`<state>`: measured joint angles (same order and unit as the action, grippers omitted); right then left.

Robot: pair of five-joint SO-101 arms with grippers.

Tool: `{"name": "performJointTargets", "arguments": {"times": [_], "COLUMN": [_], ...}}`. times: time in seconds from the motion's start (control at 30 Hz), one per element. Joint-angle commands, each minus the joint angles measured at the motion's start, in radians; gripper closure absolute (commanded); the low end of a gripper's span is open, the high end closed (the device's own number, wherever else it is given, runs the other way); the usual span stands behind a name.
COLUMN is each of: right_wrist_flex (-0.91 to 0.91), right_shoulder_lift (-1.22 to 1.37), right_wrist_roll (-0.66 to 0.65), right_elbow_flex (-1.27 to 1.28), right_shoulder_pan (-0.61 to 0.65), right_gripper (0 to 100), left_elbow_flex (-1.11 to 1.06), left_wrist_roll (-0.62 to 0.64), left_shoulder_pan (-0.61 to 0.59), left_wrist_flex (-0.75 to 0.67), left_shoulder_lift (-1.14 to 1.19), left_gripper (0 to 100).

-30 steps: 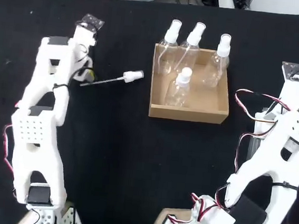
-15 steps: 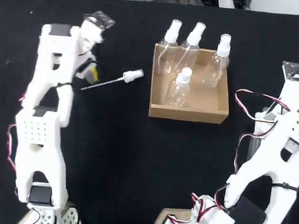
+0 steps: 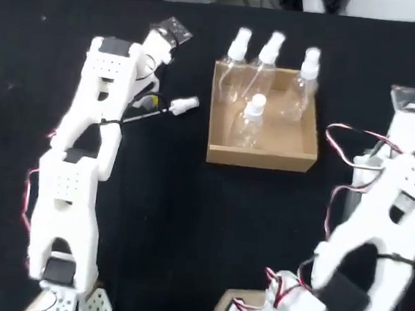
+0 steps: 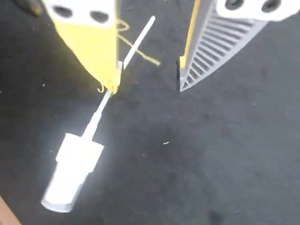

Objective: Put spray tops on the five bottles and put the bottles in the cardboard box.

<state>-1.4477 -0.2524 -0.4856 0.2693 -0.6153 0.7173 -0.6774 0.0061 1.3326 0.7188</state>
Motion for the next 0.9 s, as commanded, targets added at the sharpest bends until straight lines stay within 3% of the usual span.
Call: {"name": "performJointTargets", "arguments": {"times": [0.0, 0.17, 0.33, 0.87], "right_wrist_flex": [0.021, 0.021, 0.021, 0.02], "right_shoulder_lift": [-0.056, -0.056, -0.054, -0.056], "right_wrist_roll": [0.003, 0.003, 0.003, 0.009], "right_elbow_flex": [-0.007, -0.007, -0.007, -0.007], "right_shoulder_pan": [0.015, 0.015, 0.015, 0.015], "right_gripper": [98.7, 98.7, 98.7, 98.7], "left_elbow_flex": [0.038, 0.064, 0.105, 0.105], "left_wrist_roll": [-0.011, -0.025, -0.209, -0.305], "left_shoulder_pan": [-0.007, -0.048, -0.104, -0.13], "left_wrist_flex": [0.051, 0.153, 0.272, 0.259], "left_shoulder_lift": [-0.014, -0.026, -0.012, 0.114], "left_gripper": [81, 81, 81, 81]}}
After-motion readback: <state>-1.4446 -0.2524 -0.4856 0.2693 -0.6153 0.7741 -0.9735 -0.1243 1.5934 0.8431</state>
